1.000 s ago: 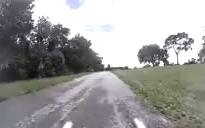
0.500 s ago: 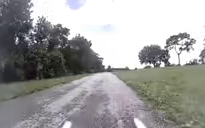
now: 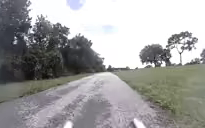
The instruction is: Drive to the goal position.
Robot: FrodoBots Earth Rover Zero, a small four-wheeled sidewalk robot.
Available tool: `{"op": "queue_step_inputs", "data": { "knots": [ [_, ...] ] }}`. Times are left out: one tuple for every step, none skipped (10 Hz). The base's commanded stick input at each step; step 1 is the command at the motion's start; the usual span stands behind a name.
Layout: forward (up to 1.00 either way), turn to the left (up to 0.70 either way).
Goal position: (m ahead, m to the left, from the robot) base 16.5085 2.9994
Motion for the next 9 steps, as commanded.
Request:
{"op": "queue_step_inputs", "data": {
  "knots": [
    [0.70, 0.00],
    [0.70, 0.00],
    [0.70, 0.00],
    [0.70, 0.00],
    [0.70, 0.00],
    [0.70, 0.00],
    [0.70, 0.00],
    [0.70, 0.00],
    [0.70, 0.00]
  ]
}}
